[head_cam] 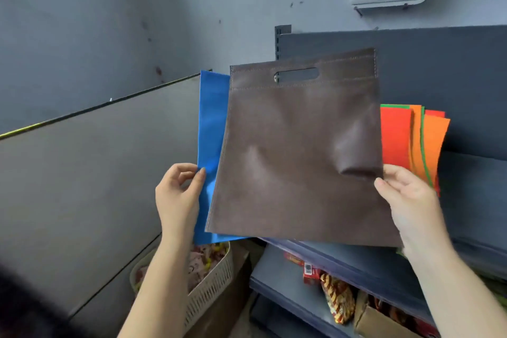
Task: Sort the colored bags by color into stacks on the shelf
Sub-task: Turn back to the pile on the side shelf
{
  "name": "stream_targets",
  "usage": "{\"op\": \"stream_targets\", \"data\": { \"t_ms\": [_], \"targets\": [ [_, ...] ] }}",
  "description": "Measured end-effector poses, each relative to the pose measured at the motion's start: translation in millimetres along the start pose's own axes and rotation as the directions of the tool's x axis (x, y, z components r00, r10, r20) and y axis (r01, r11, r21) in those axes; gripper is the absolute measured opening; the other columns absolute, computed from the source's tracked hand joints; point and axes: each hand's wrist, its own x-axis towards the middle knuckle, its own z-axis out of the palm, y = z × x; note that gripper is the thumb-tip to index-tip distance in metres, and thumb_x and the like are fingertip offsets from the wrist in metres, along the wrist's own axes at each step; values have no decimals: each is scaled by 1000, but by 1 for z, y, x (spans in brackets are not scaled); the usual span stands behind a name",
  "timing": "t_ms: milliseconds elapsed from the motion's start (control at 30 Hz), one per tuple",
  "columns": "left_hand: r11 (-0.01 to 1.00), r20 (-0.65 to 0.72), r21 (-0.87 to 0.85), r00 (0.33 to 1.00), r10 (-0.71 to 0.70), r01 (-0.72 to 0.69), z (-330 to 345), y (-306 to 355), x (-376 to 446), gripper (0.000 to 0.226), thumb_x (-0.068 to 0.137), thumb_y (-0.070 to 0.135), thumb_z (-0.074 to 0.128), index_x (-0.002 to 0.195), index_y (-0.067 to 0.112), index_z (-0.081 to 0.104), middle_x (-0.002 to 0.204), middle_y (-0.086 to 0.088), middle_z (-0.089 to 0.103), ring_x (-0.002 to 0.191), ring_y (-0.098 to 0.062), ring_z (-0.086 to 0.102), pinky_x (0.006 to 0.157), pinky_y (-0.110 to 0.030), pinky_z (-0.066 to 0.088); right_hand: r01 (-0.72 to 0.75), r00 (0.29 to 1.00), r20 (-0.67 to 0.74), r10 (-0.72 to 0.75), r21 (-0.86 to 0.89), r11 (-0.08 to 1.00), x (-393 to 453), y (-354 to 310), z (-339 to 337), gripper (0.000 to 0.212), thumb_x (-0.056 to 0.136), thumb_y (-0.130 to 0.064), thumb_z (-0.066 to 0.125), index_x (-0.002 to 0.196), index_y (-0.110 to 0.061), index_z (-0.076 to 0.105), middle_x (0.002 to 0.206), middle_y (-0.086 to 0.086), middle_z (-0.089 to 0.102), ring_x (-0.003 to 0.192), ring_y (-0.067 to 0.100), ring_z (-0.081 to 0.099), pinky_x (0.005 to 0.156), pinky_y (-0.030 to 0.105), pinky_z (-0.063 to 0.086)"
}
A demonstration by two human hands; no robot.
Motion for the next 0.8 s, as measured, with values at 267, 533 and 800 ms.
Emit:
{"op": "stream_targets", "data": {
  "t_ms": [267, 533, 800],
  "targets": [
    [1000, -302, -5, 953, -17, 16, -140, -3, -58, 21, 85, 8, 68, 72, 22, 60, 76, -3, 63, 64, -7, 57, 62, -17, 45, -121, 949, 304, 79, 122, 985, -58, 10, 78, 28, 92, 1, 53, 88, -22, 68, 82, -14, 73, 78, 1, 66, 71, 14, 53],
    [996, -544, 82, 839, 21, 28, -267, 5, -114, 17, 86, 4, 65, 76, 17, 59, 74, -1, 61, 59, 0, 56, 56, -11, 44, -223, 810, 577, 104, 139, 965, -122, 15, 174, 34, 92, -4, 56, 83, -32, 72, 81, -16, 73, 71, -1, 67, 61, 10, 52],
    [985, -722, 145, 691, 39, 96, -387, 13, -172, 17, 87, 9, 66, 76, 21, 60, 72, 8, 64, 64, -11, 59, 59, -25, 46, -326, 622, 772, 127, 108, 939, -213, -7, 261, 31, 92, -2, 55, 86, -27, 72, 80, -13, 73, 69, 1, 68, 54, 12, 52]
  ]
}}
